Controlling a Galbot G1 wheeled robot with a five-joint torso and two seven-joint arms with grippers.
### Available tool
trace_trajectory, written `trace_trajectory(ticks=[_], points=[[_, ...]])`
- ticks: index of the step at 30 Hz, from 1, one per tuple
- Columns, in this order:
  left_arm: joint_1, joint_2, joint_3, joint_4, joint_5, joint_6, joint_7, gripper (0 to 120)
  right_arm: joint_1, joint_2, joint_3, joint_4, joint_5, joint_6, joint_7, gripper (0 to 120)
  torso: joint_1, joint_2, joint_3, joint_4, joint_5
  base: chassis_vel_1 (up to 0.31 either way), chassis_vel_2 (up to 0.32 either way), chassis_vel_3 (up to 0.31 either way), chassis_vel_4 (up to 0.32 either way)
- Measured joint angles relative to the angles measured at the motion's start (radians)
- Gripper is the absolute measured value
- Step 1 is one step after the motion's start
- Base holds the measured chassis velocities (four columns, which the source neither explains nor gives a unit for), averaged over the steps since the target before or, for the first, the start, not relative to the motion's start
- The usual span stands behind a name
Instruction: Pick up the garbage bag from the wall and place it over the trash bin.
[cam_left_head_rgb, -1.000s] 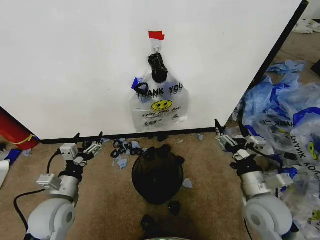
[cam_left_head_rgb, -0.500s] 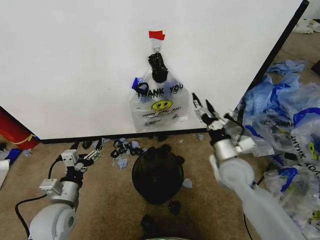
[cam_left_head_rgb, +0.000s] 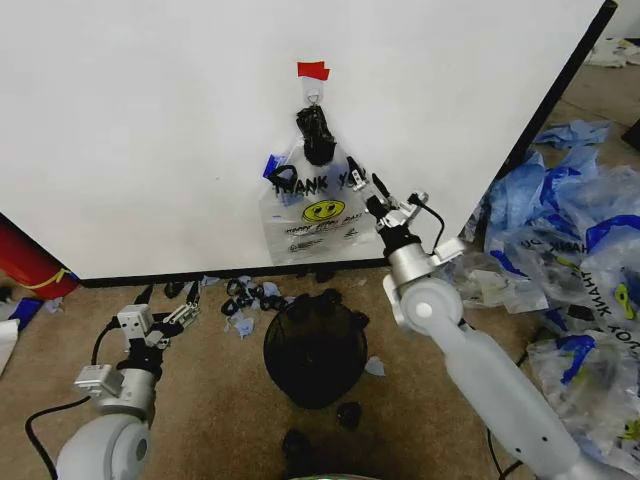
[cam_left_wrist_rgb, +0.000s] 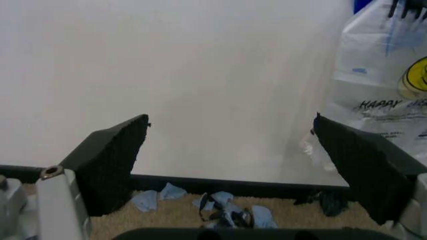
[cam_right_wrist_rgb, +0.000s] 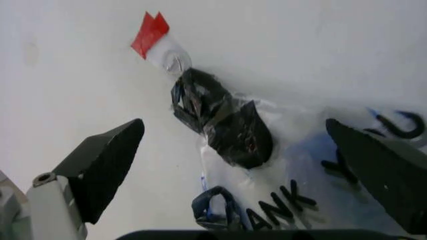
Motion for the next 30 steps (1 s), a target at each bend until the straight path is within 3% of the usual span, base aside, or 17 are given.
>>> trace_trajectory(ticks=[30], points=[[0.01,-0.035,-0.001,0.011,0.022,-0.024,-0.001,98,0.156,0.084,-0.124,-0.213,0.046,0.035,-0.061,100,0.0,0.0,0.0,0.0001,0.0,0.0,0.0,0.0,0.0]])
